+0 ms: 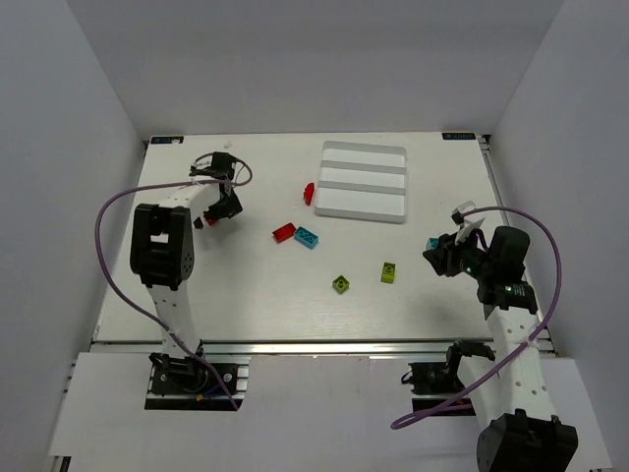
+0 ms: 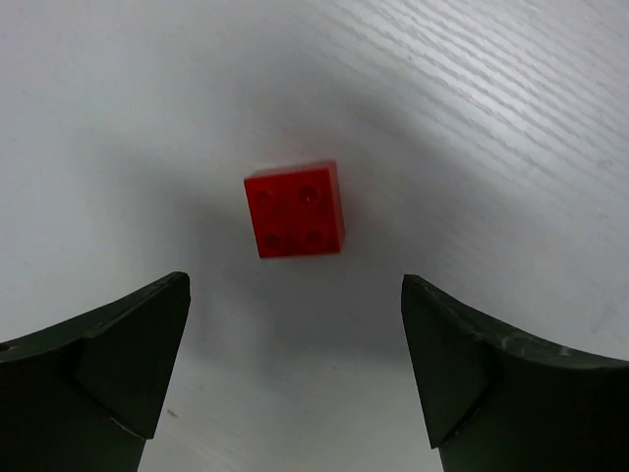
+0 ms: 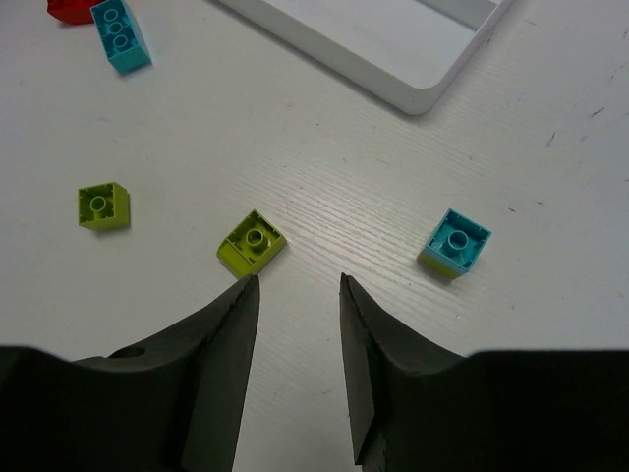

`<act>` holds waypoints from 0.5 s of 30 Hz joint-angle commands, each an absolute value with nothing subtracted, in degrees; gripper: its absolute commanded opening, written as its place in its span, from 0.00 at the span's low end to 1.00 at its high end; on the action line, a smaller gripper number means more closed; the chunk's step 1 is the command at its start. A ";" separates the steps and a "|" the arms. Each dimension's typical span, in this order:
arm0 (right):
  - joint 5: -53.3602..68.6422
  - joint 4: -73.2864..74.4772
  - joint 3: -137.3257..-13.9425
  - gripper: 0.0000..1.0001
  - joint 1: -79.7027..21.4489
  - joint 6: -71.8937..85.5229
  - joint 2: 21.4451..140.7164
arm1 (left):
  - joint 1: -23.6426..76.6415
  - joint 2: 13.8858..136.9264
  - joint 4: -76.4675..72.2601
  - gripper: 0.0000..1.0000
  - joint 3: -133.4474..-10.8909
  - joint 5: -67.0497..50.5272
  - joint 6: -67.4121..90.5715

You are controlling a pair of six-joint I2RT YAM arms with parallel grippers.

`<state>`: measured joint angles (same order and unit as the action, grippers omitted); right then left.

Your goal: Sort the legos into containers by color

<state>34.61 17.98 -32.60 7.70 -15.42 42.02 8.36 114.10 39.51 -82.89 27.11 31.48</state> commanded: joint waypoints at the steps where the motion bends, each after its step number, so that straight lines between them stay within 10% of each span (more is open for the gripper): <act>1: 33.84 17.67 -35.16 0.45 6.77 -15.29 41.75 | 6.86 115.92 43.15 0.98 -88.41 29.98 31.47; 15: 29.89 16.96 -35.16 0.44 3.52 -15.29 42.54 | 3.25 116.90 37.71 0.77 -86.76 17.23 30.50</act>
